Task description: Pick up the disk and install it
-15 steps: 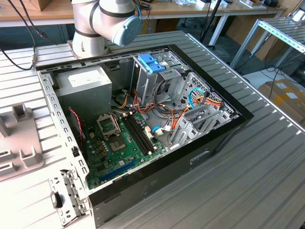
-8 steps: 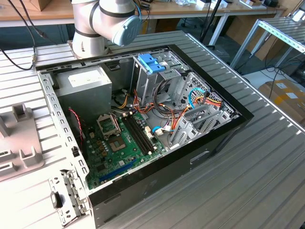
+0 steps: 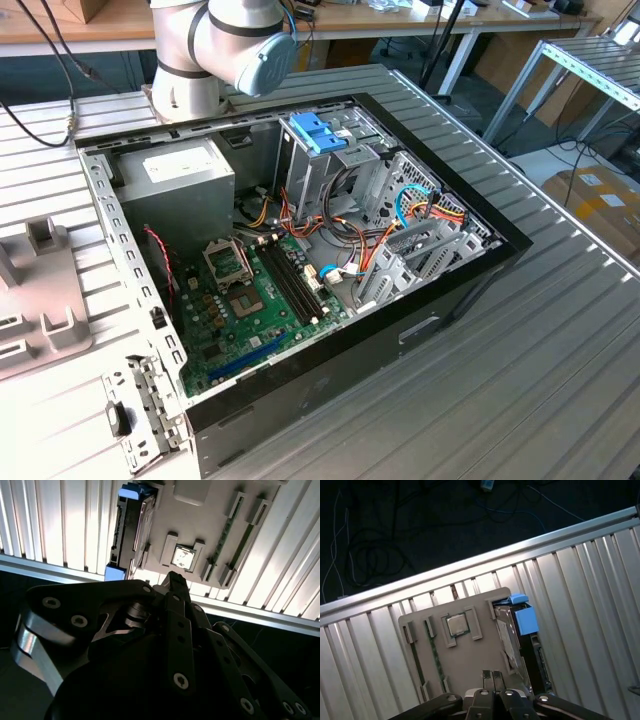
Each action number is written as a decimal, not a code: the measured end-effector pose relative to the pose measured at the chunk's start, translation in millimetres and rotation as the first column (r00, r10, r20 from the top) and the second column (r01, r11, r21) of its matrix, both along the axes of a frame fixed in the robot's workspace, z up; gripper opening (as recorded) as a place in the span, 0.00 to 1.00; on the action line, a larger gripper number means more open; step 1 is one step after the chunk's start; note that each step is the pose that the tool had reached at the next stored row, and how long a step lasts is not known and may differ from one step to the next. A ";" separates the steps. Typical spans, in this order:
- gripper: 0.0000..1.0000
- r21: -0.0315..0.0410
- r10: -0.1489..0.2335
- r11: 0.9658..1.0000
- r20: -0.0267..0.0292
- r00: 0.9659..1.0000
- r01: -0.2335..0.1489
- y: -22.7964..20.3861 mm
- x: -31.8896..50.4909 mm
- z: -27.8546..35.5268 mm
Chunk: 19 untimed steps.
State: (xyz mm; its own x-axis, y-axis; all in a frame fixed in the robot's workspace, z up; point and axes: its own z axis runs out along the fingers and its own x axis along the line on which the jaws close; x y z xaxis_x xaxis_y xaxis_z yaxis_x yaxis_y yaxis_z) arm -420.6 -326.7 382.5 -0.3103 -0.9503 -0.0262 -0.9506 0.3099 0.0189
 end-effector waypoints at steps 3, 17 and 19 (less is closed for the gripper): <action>0.11 0.000 0.013 1.000 0.000 1.000 -0.013 0.0 0.0 0.0; 0.11 0.000 0.096 0.995 0.000 0.995 -0.096 0.0 0.0 0.0; 0.11 0.000 0.107 0.994 0.000 0.994 -0.107 0.0 0.0 0.0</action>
